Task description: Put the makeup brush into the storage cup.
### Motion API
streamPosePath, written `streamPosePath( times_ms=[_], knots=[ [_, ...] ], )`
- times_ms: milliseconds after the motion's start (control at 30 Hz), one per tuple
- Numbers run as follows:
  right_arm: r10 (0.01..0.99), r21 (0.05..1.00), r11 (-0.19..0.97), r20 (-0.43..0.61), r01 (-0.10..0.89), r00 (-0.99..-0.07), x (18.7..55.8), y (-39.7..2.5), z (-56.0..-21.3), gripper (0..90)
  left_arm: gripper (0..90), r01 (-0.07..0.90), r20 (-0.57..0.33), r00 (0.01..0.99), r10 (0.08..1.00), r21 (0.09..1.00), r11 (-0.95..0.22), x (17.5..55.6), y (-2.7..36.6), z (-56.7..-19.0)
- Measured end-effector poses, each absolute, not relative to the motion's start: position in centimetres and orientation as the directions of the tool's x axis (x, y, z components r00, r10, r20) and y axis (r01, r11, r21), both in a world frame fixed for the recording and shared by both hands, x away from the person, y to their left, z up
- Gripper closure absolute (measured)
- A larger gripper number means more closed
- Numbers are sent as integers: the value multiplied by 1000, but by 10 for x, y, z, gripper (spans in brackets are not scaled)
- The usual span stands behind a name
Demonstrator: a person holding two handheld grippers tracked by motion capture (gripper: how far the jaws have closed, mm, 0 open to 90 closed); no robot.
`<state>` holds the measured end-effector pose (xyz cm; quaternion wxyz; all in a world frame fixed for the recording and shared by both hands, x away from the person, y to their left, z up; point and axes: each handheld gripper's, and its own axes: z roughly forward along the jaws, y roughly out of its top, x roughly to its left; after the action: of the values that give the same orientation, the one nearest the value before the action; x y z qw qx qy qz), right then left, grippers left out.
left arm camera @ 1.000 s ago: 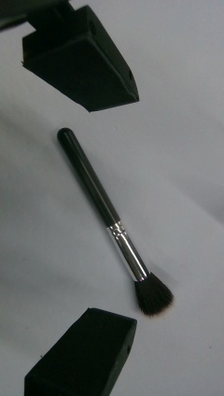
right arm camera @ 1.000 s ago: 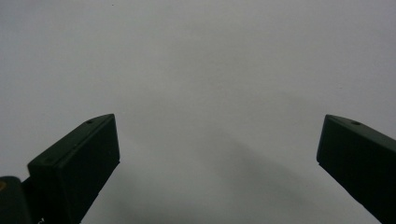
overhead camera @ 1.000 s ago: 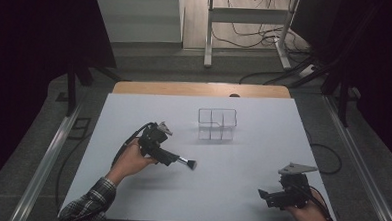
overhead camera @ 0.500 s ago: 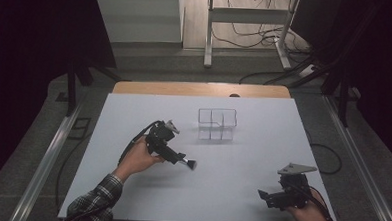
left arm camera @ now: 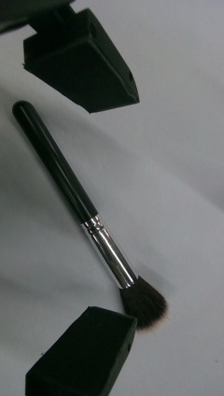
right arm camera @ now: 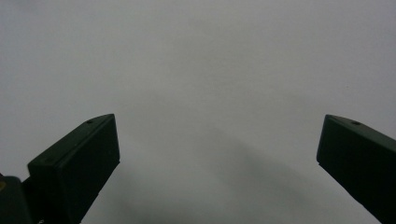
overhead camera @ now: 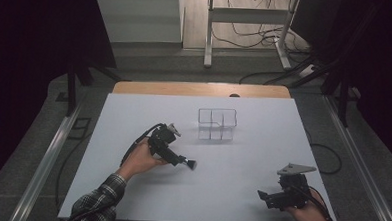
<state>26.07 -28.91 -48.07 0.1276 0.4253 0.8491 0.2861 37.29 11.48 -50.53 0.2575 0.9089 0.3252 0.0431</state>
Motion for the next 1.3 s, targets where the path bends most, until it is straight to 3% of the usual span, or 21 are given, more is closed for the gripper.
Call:
streamPosePath(
  times_ms=[433, 733, 867, 967, 1000, 1033, 1300],
  knots=[
    [788, 588, 488, 22, 645, -616, 260, -288, -482, 0, 103, 533, -43, 816, 577, 445, -720, 373, 112, -519],
    [781, 580, 499, 22, 644, -624, 260, -287, -483, 0, 219, 531, -46, 819, 572, 436, -727, 372, 112, -521],
    [780, 580, 500, 21, 643, -625, 260, -288, -482, 0, 381, 535, -44, 815, 577, 440, -722, 371, 116, -518],
    [781, 580, 500, 19, 643, -625, 260, -288, -482, 0, 608, 531, -45, 819, 572, 437, -726, 369, 119, -516],
    [780, 580, 500, 19, 643, -625, 260, -288, -482, 0, 608, 526, -47, 824, 564, 432, -732, 369, 120, -515],
    [779, 579, 502, 19, 642, -626, 260, -288, -482, 0, 784, 523, -57, 830, 555, 425, -739, 367, 121, -515],
    [778, 577, 504, 19, 642, -627, 260, -287, -482, 2, 792, 515, -43, 832, 554, 432, -740, 364, 121, -514]
  ],
)
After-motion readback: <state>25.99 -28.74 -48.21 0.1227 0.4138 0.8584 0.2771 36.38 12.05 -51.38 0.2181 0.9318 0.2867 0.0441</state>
